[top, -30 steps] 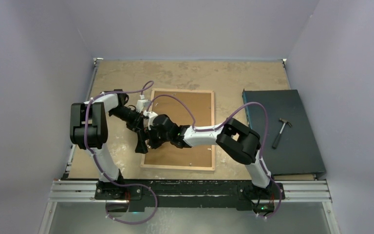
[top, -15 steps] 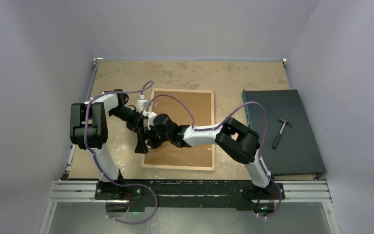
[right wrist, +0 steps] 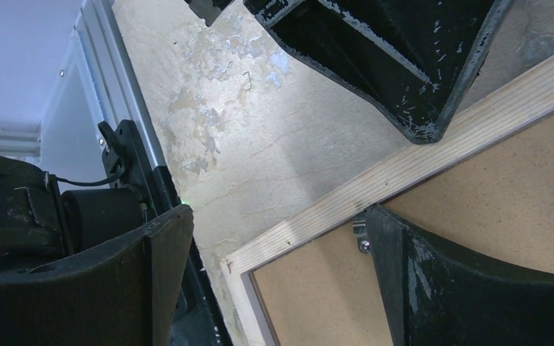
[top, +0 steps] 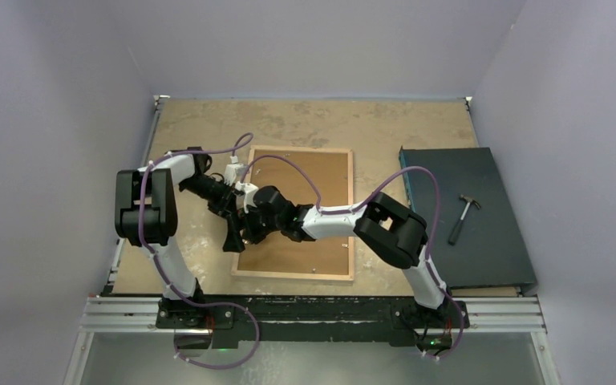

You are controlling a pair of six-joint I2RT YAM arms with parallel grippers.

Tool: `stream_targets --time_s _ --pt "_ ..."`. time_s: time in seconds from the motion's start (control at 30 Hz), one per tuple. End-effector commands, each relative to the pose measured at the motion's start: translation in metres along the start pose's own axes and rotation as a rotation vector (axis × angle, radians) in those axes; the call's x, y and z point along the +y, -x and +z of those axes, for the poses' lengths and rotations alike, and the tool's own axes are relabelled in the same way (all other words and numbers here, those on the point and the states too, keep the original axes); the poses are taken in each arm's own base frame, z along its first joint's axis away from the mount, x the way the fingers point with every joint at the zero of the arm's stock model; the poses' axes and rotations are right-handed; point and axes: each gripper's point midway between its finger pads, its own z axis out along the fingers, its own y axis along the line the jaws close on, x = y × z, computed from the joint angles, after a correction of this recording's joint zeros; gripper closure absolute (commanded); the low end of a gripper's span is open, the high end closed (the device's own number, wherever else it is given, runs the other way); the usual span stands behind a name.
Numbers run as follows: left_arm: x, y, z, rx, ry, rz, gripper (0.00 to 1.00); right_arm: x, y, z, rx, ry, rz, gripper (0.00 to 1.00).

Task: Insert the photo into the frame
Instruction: Install the photo frame at the center of the board.

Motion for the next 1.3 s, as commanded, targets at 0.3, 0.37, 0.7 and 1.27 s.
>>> stream_targets --time_s 0.3,0.37,0.7,1.27 --pt "0.003 0.033 -0.028 -0.090 0.045 0.075 1.00 0.001 0.038 -0.020 -0.031 0.036 0.000 0.05" --pt "0.005 0.042 -0.038 -0.111 0.055 0.080 1.00 -0.004 0.060 -0.033 -0.076 0.032 0.005 0.04" --pt "0.018 0.063 -0.039 -0.182 0.062 0.025 0.94 -0.032 0.082 -0.056 -0.118 -0.006 0.028 0.04" --pt "0.054 0.102 -0.018 -0.311 0.033 -0.101 0.83 -0.122 0.149 -0.063 -0.276 -0.121 0.173 0.04"
